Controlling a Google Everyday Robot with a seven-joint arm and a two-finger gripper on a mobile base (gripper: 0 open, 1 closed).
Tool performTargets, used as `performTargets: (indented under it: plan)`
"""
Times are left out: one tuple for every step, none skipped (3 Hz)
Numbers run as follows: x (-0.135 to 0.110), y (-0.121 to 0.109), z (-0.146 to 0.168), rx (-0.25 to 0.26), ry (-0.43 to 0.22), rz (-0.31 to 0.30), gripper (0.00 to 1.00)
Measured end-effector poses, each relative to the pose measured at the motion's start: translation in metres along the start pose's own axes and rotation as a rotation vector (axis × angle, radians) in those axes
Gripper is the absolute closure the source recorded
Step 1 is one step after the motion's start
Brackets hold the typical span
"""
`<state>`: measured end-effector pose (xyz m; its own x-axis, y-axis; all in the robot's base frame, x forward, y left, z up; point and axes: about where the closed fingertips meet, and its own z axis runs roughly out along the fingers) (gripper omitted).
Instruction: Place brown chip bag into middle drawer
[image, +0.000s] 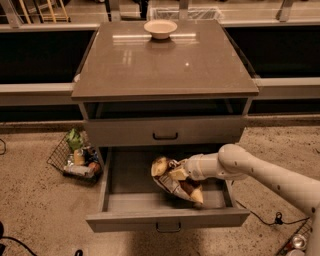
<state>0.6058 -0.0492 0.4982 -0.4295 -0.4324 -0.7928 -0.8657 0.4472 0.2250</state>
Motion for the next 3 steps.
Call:
performTargets:
  plan:
    - [0.011, -0.025, 0.014, -0.001, -0.01, 0.039, 0.59]
    - [0.017, -0.038, 0.02, 0.0, -0.014, 0.06, 0.36]
    - [0.019, -0.04, 0.019, -0.003, -0.027, 0.069, 0.13]
